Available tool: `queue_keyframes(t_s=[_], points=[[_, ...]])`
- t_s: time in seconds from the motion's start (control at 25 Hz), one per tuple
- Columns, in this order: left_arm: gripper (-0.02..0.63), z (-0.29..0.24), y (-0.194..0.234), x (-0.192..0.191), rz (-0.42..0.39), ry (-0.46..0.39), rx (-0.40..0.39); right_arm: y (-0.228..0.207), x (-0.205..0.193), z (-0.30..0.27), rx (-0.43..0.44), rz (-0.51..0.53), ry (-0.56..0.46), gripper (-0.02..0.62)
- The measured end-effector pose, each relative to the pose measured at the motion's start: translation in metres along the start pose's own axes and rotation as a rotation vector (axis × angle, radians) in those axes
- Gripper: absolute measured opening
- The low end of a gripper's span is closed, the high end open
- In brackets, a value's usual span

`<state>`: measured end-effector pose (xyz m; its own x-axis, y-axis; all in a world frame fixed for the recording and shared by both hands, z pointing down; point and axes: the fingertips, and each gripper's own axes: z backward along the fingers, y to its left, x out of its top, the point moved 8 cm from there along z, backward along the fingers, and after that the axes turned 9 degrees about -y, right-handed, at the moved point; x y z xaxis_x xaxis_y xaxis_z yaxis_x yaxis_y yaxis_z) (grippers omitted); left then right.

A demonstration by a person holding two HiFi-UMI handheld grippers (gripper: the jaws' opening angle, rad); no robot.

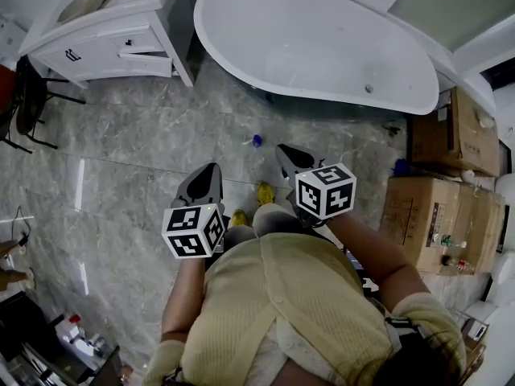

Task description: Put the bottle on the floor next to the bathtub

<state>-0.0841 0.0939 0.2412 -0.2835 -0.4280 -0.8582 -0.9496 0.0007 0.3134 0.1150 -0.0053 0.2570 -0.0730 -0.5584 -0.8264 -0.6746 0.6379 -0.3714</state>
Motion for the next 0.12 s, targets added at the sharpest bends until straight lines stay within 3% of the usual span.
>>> queue_keyframes(t_s=[0.12], points=[[0.063,-0.0018,0.0077,0.0019,-0.006,0.006,0.006,0.0009,0.0012,-0.0099,0.006,-0.001,0.008,0.028]])
